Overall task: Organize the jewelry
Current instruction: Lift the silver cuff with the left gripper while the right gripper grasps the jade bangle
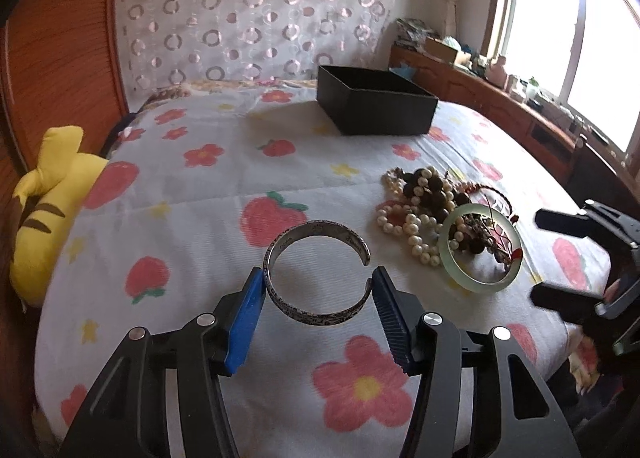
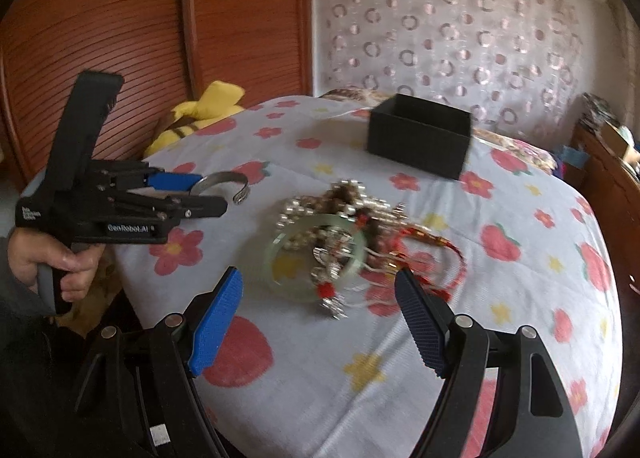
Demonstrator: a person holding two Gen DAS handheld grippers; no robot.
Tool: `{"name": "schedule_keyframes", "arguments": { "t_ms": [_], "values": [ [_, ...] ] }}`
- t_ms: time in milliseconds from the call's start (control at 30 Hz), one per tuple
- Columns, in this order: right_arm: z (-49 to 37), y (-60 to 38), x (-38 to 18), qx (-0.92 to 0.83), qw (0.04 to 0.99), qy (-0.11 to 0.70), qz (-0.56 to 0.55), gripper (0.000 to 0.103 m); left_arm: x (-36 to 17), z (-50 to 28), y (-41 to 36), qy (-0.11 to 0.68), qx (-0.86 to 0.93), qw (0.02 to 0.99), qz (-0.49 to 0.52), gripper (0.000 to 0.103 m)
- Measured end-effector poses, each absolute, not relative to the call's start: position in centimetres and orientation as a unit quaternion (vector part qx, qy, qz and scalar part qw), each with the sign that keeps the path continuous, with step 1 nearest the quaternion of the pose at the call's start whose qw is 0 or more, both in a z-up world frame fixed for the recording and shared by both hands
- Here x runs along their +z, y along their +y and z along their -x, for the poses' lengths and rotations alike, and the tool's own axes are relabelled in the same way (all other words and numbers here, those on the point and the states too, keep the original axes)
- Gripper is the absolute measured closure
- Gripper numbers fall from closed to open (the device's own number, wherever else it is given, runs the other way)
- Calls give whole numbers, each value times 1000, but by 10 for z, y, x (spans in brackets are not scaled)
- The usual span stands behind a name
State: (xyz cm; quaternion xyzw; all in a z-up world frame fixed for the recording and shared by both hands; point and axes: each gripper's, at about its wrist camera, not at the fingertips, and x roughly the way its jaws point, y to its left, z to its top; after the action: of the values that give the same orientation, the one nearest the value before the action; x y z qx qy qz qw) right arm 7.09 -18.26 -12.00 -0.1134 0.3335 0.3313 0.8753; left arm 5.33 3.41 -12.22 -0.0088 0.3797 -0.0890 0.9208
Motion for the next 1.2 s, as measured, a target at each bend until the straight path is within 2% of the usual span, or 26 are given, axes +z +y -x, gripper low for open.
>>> {"name": "schedule_keyframes", "arguments": {
  "t_ms": [567, 633, 667, 1200],
  "values": [
    [-95, -136, -139, 310, 855, 360, 208, 20, -121, -43, 50, 366, -82, 927, 28, 50],
    [-96, -136, -140, 301, 858, 358, 215, 26, -121, -43, 52, 366, -83, 927, 29, 50],
    [-97, -137, -139, 298, 859, 357, 215, 29, -121, -43, 52, 365, -83, 927, 30, 50],
    [-91, -172, -103, 314, 878, 326, 159, 29, -111, -46, 44, 353, -93, 930, 32, 50]
  ]
}}
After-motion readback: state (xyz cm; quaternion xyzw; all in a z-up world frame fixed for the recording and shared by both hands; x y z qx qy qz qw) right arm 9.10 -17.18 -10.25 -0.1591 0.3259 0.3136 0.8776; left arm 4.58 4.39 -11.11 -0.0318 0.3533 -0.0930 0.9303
